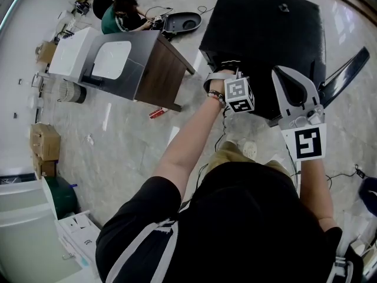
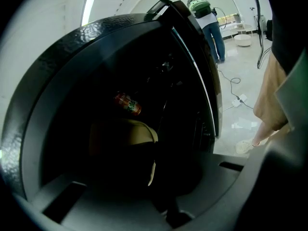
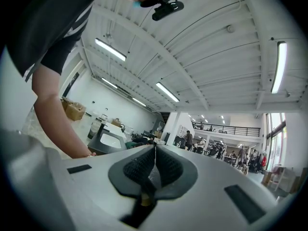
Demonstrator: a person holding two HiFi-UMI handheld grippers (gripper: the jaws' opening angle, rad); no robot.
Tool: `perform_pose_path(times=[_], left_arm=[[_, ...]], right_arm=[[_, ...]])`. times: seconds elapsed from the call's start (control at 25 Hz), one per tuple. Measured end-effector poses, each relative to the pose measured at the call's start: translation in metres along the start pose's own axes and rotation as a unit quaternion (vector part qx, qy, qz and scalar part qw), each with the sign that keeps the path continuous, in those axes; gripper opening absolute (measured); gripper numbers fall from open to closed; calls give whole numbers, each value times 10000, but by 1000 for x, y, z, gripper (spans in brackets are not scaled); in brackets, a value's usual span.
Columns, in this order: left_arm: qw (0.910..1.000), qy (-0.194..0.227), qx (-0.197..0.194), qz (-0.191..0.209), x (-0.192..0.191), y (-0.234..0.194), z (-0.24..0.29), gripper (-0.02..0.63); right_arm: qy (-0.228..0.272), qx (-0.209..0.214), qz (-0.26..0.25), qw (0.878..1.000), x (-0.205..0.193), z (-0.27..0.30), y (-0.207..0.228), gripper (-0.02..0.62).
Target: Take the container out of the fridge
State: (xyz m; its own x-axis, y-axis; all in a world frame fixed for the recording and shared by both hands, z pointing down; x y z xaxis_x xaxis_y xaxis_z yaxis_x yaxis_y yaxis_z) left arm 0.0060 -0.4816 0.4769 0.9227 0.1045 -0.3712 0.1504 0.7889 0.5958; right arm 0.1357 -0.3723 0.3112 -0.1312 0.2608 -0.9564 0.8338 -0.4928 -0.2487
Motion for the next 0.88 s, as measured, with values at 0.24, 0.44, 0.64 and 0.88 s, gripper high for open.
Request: perform_pose_path(times=[0.24,0.44,0.64,0.88], left_arm=[[9987,226,-218,-400,-1,8,-12,26],[9957,459,-342,-722,-5,17,-28,26],[9915,694,-380,-1037,-6,24,-47,26],[9850,919,-476,-1382,-8,35,-72,26]], right_arm=[[15,67,139,9999,-5,2,-5,37],[-29,145,191,9997,-8,4,-12,37],[-63,222,192,9996,-9,4,-16,37],[-33,259,260,9993,-5,3,-19,37]])
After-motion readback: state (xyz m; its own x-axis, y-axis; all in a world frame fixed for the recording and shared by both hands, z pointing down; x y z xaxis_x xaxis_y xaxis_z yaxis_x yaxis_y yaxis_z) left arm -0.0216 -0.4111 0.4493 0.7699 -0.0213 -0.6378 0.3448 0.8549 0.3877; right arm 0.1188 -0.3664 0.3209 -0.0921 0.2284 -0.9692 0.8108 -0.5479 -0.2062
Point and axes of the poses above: the fingertips, and each gripper's own axes: z forward along the fingers, y to its right, x out of its top, the point moved 10 cm from there along -z, backward along the fingers, and after that the axes turned 6 degrees about -x, right-handed, at the moved point
